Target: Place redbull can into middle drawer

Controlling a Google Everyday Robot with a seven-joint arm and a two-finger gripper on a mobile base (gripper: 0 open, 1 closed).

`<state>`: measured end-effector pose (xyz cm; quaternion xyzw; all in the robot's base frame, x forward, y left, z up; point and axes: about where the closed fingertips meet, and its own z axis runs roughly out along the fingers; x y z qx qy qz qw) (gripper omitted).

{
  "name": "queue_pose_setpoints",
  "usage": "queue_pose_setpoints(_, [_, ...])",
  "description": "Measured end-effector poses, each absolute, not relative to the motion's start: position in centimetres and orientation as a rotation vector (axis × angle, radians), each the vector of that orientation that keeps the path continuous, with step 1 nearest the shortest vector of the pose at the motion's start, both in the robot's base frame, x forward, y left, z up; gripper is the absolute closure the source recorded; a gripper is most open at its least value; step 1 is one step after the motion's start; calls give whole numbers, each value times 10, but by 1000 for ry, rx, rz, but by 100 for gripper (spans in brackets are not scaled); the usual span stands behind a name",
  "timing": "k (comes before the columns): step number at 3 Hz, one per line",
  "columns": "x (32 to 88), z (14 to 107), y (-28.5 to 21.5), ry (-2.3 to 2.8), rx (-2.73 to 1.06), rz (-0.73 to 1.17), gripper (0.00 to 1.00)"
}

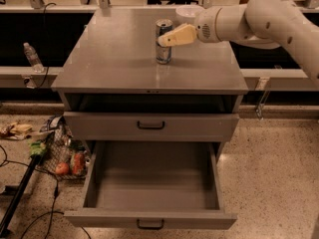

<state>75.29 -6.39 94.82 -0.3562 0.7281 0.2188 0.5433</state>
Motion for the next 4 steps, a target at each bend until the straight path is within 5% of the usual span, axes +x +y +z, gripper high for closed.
queue_pose_setpoints(2, [796, 940, -37, 1727, -830, 487, 0])
queue_pose_setpoints(4, [811, 923, -16, 1710, -881, 512, 41])
